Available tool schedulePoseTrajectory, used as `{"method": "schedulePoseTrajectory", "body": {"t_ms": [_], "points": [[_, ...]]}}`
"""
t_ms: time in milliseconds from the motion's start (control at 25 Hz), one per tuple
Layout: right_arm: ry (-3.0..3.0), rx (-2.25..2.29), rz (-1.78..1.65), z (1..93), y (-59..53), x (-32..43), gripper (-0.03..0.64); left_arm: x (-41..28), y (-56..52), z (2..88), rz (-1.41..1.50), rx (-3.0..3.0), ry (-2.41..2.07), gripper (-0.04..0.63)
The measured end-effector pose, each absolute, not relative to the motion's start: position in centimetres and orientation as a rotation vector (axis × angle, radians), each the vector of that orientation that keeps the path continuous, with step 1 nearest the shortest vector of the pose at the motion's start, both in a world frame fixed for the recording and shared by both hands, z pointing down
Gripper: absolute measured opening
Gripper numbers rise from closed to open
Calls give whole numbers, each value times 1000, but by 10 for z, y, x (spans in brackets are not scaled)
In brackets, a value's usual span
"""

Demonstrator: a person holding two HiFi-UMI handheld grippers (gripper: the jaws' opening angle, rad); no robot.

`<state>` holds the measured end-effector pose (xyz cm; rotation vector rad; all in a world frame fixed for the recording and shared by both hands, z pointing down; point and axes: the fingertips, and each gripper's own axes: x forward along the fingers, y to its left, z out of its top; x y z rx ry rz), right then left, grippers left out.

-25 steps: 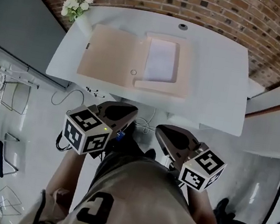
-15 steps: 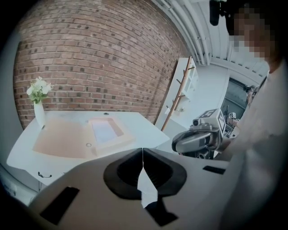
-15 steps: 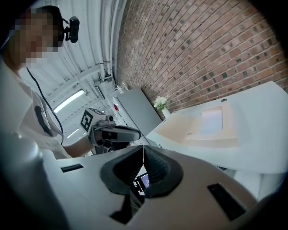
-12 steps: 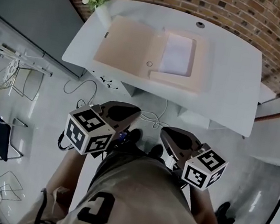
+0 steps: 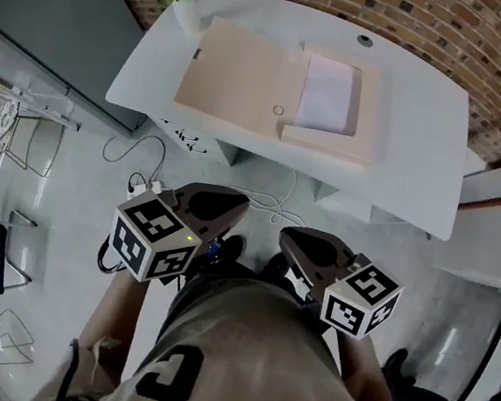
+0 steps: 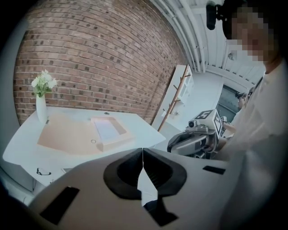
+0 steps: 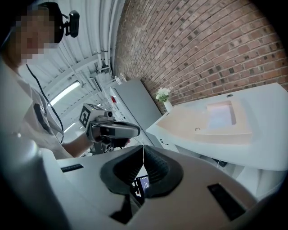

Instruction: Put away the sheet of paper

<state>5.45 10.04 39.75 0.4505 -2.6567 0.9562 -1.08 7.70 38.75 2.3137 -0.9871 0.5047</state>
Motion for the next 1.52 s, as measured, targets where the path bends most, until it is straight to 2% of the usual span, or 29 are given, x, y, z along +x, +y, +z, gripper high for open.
{"method": "schedulePoseTrajectory", "body": {"t_ms": [560,920,1160,1520], "points": [[-2689,580,801,379,110,-25,23,-82,88,385,387,2386,-893,17],[-2681,781,600,363,112,-32,23,-85,90,348,336,2593,-870,17],[-2724,820,769,355,116,-36,23,-95,101,348,312,2595,-833,17],[-2723,846,716,354,117,-27,23,-92,106,349,280,2597,-814,17]]}}
